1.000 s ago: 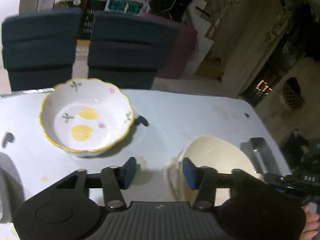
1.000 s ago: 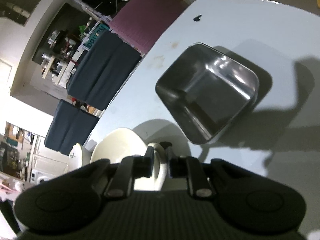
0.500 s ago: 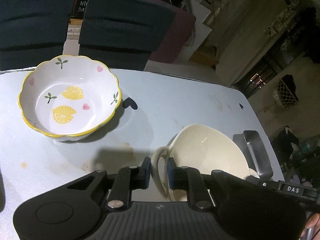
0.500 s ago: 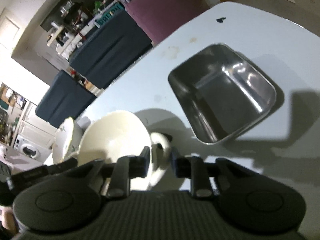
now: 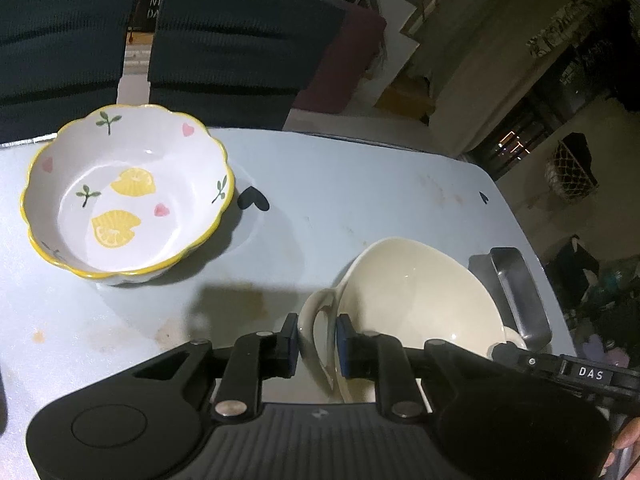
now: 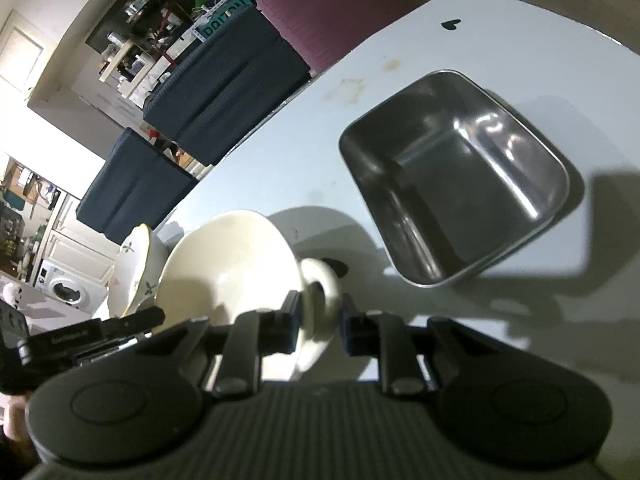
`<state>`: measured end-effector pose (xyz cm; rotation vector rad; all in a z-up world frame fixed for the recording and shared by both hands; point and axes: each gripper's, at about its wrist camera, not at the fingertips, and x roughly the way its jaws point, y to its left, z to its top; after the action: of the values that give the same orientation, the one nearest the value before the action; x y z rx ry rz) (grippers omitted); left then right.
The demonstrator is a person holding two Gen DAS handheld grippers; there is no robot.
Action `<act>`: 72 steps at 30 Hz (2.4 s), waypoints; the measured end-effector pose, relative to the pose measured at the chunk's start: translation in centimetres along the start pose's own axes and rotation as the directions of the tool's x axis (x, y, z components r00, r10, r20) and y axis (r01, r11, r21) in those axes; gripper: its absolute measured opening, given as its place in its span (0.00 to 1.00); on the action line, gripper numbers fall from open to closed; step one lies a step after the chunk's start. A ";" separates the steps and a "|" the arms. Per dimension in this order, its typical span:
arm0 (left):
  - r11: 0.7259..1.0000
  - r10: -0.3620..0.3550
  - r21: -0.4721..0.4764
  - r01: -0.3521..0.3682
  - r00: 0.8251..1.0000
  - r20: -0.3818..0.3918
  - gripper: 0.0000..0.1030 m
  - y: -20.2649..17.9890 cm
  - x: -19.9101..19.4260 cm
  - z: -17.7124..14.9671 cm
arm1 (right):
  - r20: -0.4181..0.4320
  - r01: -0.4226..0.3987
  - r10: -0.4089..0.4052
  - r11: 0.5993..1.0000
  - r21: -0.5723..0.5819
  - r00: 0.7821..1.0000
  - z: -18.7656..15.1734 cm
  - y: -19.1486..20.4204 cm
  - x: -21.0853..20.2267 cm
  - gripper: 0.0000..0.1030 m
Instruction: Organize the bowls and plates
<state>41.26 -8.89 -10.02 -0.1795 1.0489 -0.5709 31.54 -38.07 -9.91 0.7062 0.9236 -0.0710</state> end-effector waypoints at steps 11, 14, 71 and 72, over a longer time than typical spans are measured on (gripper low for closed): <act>0.997 0.069 0.015 -0.070 0.996 0.050 0.21 -1.0 -1.4 -1.4 | 0.008 0.012 -0.012 0.998 -0.064 1.000 -0.2 1.1 -0.4 0.23; 0.996 0.086 0.009 -0.087 0.995 0.057 0.21 -1.1 -2.4 -1.9 | 0.006 0.000 0.000 0.998 -0.069 1.000 -0.4 1.3 -0.5 0.23; 0.949 0.283 -0.205 -0.239 0.933 0.221 0.21 1.8 -25.5 -22.6 | -0.133 -0.220 0.187 0.923 -0.316 0.973 -10.9 10.8 -6.5 0.23; 0.948 0.283 -0.211 -0.239 0.935 0.215 0.21 2.1 -25.5 -22.8 | -0.140 -0.217 0.181 0.924 -0.316 0.973 -11.3 10.9 -6.6 0.23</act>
<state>13.08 9.07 -2.70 -0.2589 0.8673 -0.2029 23.26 -24.57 -3.73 0.4910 0.9336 0.3008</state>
